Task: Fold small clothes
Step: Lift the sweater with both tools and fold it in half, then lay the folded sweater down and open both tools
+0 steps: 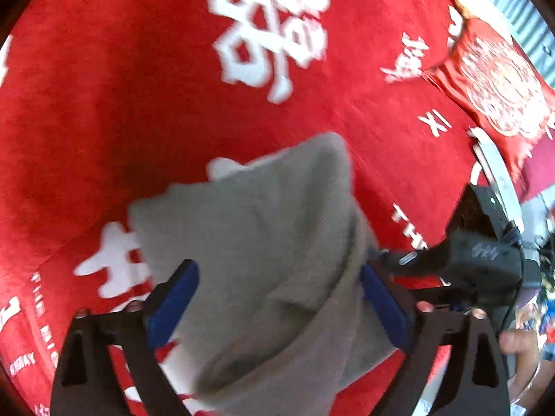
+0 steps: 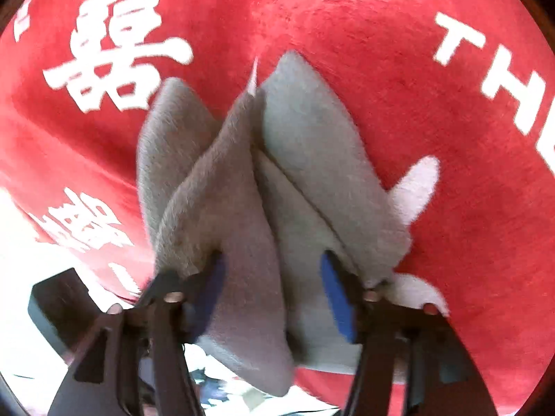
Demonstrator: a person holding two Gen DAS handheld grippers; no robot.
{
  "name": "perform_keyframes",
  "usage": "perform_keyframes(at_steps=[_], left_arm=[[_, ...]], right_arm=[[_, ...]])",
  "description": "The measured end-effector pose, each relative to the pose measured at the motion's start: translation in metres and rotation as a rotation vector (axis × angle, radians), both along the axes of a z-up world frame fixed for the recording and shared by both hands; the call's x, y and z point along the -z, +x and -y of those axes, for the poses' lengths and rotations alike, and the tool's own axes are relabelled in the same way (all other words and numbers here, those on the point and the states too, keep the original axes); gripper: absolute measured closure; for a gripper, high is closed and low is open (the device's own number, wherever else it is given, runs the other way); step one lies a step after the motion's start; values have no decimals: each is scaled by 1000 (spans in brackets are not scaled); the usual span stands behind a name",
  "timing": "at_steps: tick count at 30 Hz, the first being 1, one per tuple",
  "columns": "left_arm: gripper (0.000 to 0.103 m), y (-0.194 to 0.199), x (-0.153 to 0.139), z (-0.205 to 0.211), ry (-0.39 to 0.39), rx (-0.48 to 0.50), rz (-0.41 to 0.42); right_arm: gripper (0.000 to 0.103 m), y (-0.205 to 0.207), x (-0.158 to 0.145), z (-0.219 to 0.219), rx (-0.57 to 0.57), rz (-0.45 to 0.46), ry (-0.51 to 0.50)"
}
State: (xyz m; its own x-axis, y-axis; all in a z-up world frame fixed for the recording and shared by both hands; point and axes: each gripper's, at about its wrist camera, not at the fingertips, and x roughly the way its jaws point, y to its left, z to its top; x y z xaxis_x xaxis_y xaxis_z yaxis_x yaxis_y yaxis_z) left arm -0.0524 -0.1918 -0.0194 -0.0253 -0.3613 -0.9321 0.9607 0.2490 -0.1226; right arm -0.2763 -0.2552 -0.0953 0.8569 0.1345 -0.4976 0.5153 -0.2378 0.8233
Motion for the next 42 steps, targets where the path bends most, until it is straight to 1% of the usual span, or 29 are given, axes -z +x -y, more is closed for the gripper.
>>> perform_keyframes(at_steps=[2, 3, 5, 6, 8, 9, 11, 12, 13, 14, 15, 16, 19, 20, 21, 22, 23, 24, 25, 27, 28, 29, 30, 33, 35, 37, 39, 40, 42], left_arm=[[1, 15, -4, -10, 4, -60, 54], [1, 23, -4, -17, 7, -83, 72], [1, 37, 0, -25, 30, -121, 86], [1, 49, 7, -32, 63, -153, 85], [1, 68, 23, -37, 130, -202, 65], [1, 75, 34, -41, 167, -226, 47], [1, 89, 44, -53, 209, -257, 36], [1, 92, 51, -58, 230, -268, 15], [1, 92, 54, -57, 235, -276, 8], [1, 89, 55, -57, 235, -290, 10], [1, 91, 53, -62, 222, -311, 16], [1, 91, 52, -63, 215, -317, 15], [1, 92, 47, -68, 180, -342, 7], [1, 92, 46, -68, 178, -343, 4], [1, 90, 51, -65, 188, -330, -4], [1, 88, 57, -59, 200, -324, 4], [1, 85, 62, -56, 215, -318, 26], [1, 81, 68, -53, 236, -307, 50], [1, 79, 73, -52, 247, -294, 55], [1, 77, 72, -55, 237, -286, 60], [1, 77, 71, -57, 234, -284, 59], [1, 78, 70, -60, 235, -278, 59], [1, 79, 68, -63, 237, -277, 57], [1, 85, 65, -73, 244, -274, 53], [1, 86, 60, -79, 247, -266, 65], [1, 82, 57, -84, 254, -240, 77], [1, 76, 56, -86, 257, -222, 77], [1, 72, 55, -88, 254, -219, 71], [1, 68, 55, -89, 246, -228, 54]], right_arm=[[21, -8, 3, 5, 64, 79, 33], [21, -10, 5, 7, 97, 119, 47], [21, -10, 6, 7, 130, 161, 67], [19, -5, 7, 4, 128, 161, 73], [19, 2, 4, 11, 77, 135, 63], [18, 11, 1, 16, 29, 99, 45], [19, 26, -4, 18, -62, 17, 6], [23, 36, -4, 16, -117, -48, -21], [32, 45, -10, 19, -173, -112, -58], [65, 53, -16, 21, -224, -179, -97], [82, 58, -22, 21, -273, -228, -134], [82, 64, -33, 21, -310, -250, -191], [83, 69, -69, 20, -368, -235, -360], [83, 68, -71, 21, -377, -242, -378], [83, 67, -68, 23, -388, -256, -376], [83, 65, -57, 28, -404, -302, -359], [83, 65, -47, 30, -424, -351, -343], [80, 62, -35, 33, -445, -430, -322], [77, 58, -28, 35, -443, -483, -303], [67, 47, -33, 37, -376, -475, -289], [64, 41, -40, 36, -357, -518, -304], [58, 36, -46, 35, -355, -564, -321], [54, 33, -51, 33, -355, -589, -336], [54, 29, -75, 24, -360, -575, -373], [54, 41, -98, 18, -371, -547, -434], [54, 49, -114, 16, -393, -506, -485], [54, 75, -131, 12, -433, -439, -519], [54, 91, -138, 7, -475, -398, -530], [54, 108, -142, -3, -538, -361, -541]])
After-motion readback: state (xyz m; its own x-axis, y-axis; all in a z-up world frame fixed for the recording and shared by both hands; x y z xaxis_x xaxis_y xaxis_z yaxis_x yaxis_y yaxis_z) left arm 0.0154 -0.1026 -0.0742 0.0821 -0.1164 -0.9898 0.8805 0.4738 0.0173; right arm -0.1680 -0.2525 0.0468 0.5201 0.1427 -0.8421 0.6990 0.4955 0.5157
